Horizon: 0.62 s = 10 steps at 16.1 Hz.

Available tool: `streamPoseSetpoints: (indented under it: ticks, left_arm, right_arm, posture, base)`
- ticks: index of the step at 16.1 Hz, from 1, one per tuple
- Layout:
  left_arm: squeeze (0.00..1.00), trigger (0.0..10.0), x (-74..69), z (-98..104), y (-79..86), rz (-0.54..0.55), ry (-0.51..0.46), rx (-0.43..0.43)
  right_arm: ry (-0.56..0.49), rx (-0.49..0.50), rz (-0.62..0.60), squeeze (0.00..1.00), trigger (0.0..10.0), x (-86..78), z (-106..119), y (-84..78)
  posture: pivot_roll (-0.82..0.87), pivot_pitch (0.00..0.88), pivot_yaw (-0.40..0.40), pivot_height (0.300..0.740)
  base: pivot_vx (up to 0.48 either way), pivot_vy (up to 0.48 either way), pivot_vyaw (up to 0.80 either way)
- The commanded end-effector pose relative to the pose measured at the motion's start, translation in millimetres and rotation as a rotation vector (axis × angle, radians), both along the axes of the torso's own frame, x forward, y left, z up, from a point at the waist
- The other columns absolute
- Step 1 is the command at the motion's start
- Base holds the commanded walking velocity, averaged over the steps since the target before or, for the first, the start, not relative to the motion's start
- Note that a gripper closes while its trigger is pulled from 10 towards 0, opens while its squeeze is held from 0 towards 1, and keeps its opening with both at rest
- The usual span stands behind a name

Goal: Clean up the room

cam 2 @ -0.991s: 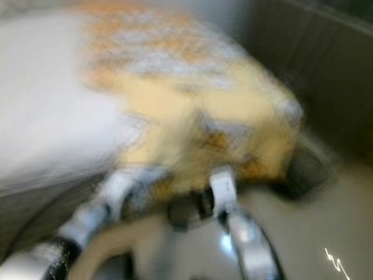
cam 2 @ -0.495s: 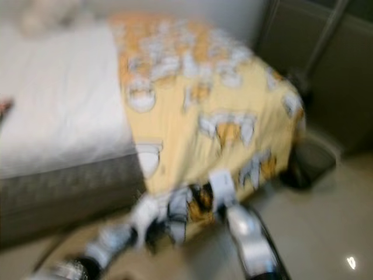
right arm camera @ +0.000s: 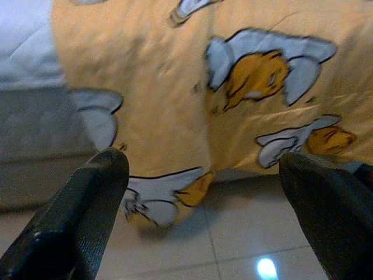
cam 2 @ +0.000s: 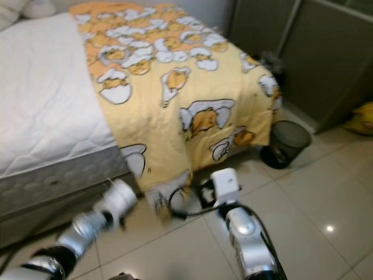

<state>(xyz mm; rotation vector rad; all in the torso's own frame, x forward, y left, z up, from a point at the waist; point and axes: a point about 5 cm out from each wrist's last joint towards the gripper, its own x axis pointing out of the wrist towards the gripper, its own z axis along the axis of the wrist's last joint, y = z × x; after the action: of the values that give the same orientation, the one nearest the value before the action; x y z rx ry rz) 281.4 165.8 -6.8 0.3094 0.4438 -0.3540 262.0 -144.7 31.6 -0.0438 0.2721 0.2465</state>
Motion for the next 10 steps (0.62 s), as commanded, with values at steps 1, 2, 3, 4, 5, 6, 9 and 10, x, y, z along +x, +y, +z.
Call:
streamPoseSetpoints:
  ticks: [1, 2, 3, 4, 5, 6, 9, 10]
  left_arm:
    - [0.95, 10.0, 29.3, 41.4, 1.7, 0.136, -0.216, -0.181]
    - [0.96, 10.0, 39.4, 66.3, 5.9, 0.245, -0.348, -0.251]
    - [0.96, 10.0, 41.4, 72.7, 7.0, 0.277, -0.383, -0.255]
    - [0.0, 10.0, 44.8, 82.8, 3.2, 0.328, -0.429, -0.278]
    - [0.0, 10.0, 49.0, 90.0, -3.5, 0.353, -0.462, -0.271]
    - [0.0, 10.0, 52.8, 95.1, -8.2, 0.353, -0.485, -0.258]
    - [0.0, 10.0, 54.2, 101.3, -1.8, 0.425, -0.484, -0.235]
    - [0.0, 10.0, 51.9, 99.0, -1.7, 0.425, -0.469, -0.211]
  right_arm:
    - [-0.06, 0.035, -0.086, 0.0, 10.0, 11.7, 12.4, -9.4]
    - [-0.09, 0.053, -0.127, 0.0, 10.0, 20.6, 21.2, -12.9]
    - [-0.099, 0.06, -0.135, 0.0, 10.0, 23.6, 24.0, -13.5]
    - [-0.132, 0.068, -0.132, 0.0, 10.0, 32.7, 32.6, -12.4]
    - [-0.157, 0.07, -0.129, 0.0, 10.0, 41.5, 39.4, -10.6]
    - [-0.168, 0.074, -0.134, 0.0, 10.0, 46.9, 43.3, -10.1]
    - [-0.202, 0.1, -0.16, 0.0, 10.0, 51.2, 50.8, -12.2]
    - [-0.214, 0.127, -0.177, 0.0, 10.0, 48.8, 51.8, -15.1]
  posture:
    - [0.04, 0.0, 0.004, 0.74]
    - [0.05, 0.0, 0.005, 0.74]
    - [0.05, 0.0, 0.006, 0.74]
    - [0.05, 0.0, 0.007, 0.74]
    - [0.05, 0.0, 0.009, 0.74]
    - [0.05, 0.0, 0.012, 0.74]
    - [0.03, 0.0, 0.02, 0.74]
    - [0.03, 0.0, 0.027, 0.74]
  base:
    - [0.0, 0.0, 0.56]
    - [0.0, -0.472, 0.59]
    - [0.0, -0.472, 0.59]
    - [0.0, -0.472, 0.57]
    - [0.0, -0.472, 0.5]
    - [0.0, -0.469, 0.46]
    - [0.0, -0.463, 0.45]
    - [0.0, -0.45, 0.43]
